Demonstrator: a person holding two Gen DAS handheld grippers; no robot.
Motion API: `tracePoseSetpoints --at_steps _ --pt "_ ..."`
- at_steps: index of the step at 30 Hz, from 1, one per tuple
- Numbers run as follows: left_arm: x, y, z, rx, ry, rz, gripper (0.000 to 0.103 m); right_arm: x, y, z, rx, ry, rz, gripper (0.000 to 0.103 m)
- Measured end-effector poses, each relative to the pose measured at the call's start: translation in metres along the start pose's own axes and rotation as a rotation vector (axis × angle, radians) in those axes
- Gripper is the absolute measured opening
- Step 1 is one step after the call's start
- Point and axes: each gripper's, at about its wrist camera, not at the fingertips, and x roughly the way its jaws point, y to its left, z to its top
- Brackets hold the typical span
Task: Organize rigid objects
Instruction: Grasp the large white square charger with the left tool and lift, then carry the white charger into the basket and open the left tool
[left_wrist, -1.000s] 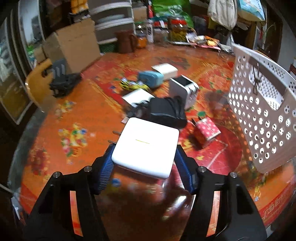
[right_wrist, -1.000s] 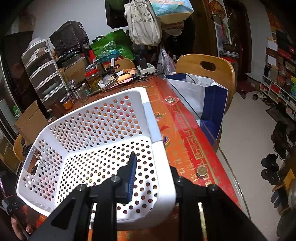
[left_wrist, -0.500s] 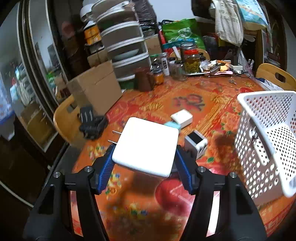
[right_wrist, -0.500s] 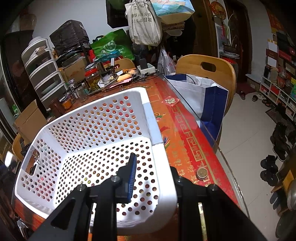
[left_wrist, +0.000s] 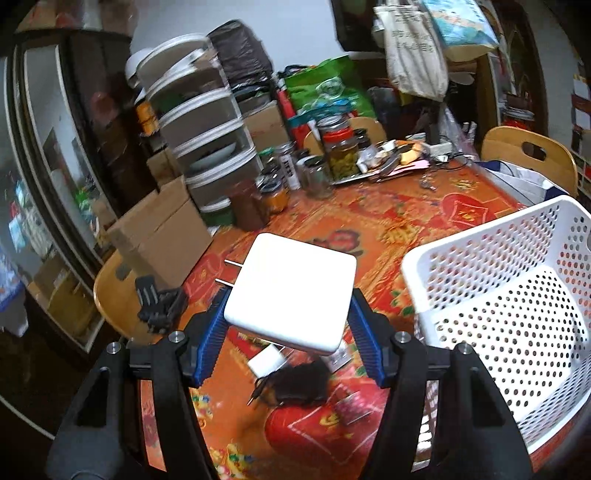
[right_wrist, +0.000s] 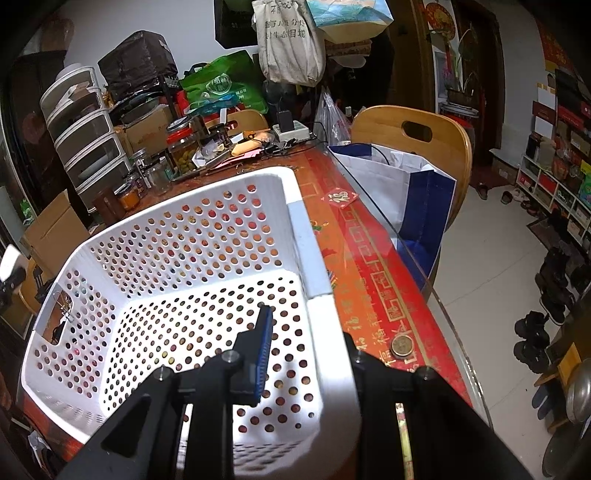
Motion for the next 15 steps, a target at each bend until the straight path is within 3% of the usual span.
tracePoseSetpoints --at_steps 6,15 --pt "-0.007 -0.042 0.019 0.084 -0.001 -0.047 0.06 0.002 0.001 -0.002 0.001 0.006 -0.003 0.022" --pt "-0.002 -0.101 0.026 0.206 0.026 -0.051 0.06 0.002 -0.001 -0.002 0.001 0.008 0.001 0.022"
